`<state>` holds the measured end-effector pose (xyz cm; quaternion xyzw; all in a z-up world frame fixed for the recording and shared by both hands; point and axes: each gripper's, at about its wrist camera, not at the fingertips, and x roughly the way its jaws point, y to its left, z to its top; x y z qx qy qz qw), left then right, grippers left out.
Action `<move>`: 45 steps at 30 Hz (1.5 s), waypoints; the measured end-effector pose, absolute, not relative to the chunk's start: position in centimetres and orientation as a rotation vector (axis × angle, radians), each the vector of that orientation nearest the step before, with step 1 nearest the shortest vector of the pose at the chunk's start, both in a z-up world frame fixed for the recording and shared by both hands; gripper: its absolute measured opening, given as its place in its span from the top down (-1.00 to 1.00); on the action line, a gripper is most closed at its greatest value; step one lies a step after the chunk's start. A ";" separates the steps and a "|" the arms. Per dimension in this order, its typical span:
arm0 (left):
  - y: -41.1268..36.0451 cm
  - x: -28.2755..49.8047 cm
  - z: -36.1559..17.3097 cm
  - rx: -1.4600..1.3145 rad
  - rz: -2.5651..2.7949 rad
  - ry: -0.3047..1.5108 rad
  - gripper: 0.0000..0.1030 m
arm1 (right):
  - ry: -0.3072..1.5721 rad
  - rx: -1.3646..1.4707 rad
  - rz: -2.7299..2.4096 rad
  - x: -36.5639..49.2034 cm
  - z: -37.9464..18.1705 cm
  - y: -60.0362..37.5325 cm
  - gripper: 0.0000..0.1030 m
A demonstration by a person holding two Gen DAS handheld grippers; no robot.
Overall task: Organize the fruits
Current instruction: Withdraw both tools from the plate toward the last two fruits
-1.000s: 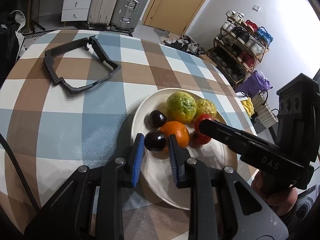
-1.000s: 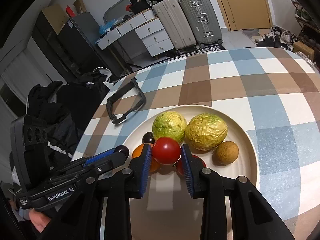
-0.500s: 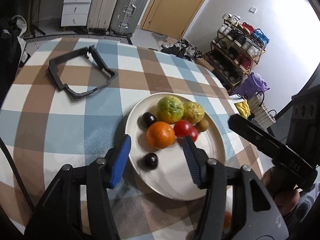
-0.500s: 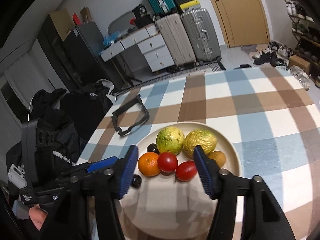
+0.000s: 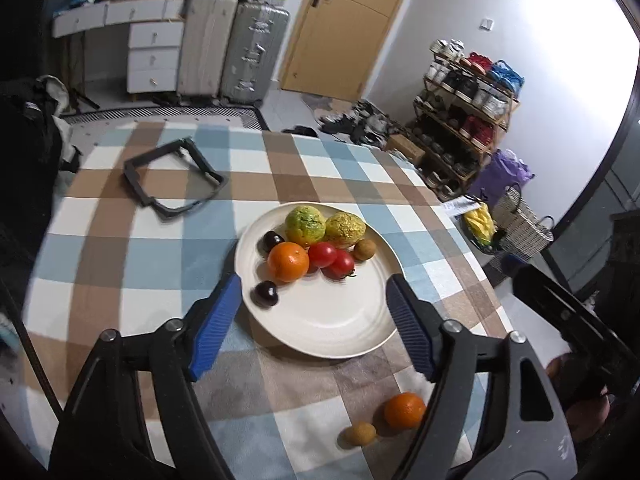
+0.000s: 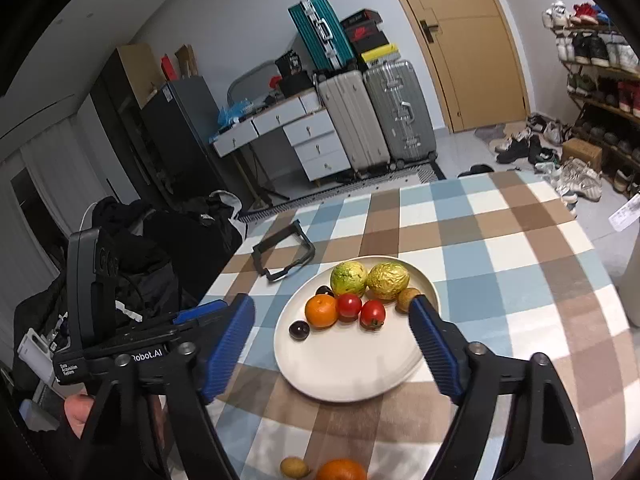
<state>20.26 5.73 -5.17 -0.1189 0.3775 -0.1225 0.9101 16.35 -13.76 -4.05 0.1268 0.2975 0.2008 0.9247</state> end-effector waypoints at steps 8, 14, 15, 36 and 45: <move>4.4 15.2 -3.5 -0.204 -0.230 0.729 -0.66 | 0.541 0.240 0.411 11.2 -3.3 -14.2 -0.88; 3.8 11.8 -3.8 -0.201 -0.208 0.719 -0.97 | 0.550 0.249 0.404 8.3 -4.2 -14.6 -0.92; 3.8 11.1 -3.9 -0.203 -0.204 0.716 -0.97 | 0.552 0.248 0.401 7.6 -4.4 -14.6 -0.92; 2.1 9.4 -12.3 -0.129 -0.204 0.885 -0.97 | 0.609 0.201 0.302 2.5 -10.7 -14.5 -0.98; -0.5 11.9 -15.2 -0.035 -0.256 0.978 -0.96 | 0.660 0.216 0.272 2.5 -13.2 -15.7 -0.98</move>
